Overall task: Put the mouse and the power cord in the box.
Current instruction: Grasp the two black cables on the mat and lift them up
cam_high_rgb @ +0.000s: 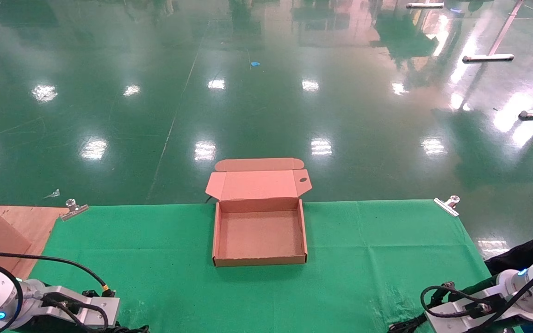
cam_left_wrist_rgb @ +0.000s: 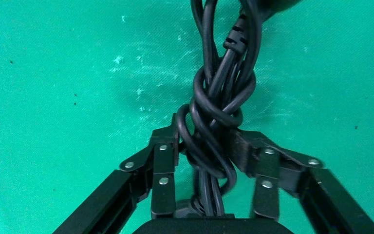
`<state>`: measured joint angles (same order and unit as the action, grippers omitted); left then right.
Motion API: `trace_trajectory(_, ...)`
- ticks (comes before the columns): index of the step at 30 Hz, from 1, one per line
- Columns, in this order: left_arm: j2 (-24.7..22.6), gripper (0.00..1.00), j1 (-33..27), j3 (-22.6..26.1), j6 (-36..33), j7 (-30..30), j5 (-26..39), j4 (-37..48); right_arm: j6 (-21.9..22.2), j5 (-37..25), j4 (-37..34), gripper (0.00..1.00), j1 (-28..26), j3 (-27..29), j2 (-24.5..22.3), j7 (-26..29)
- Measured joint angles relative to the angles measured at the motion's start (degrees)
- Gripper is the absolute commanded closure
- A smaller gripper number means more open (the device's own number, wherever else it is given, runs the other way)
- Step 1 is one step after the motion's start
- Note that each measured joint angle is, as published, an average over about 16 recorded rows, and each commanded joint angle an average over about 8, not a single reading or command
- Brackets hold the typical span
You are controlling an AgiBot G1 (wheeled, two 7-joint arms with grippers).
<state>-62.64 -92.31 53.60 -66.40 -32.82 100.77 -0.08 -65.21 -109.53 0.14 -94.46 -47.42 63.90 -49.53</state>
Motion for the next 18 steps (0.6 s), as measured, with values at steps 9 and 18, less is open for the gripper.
trace_trajectory(9,0.0,1.0,0.1,0.2,0.0,0.0,0.2,0.1,4.7,0.0,0.4,1.0,1.2,0.0,0.0,-0.4)
trace_trajectory(18,0.0,1.0,0.0,0.2,-1.0,0.0,0.3,0.2,8.1,0.4,0.4,1.0,2.0,0.3,-0.1,-0.6)
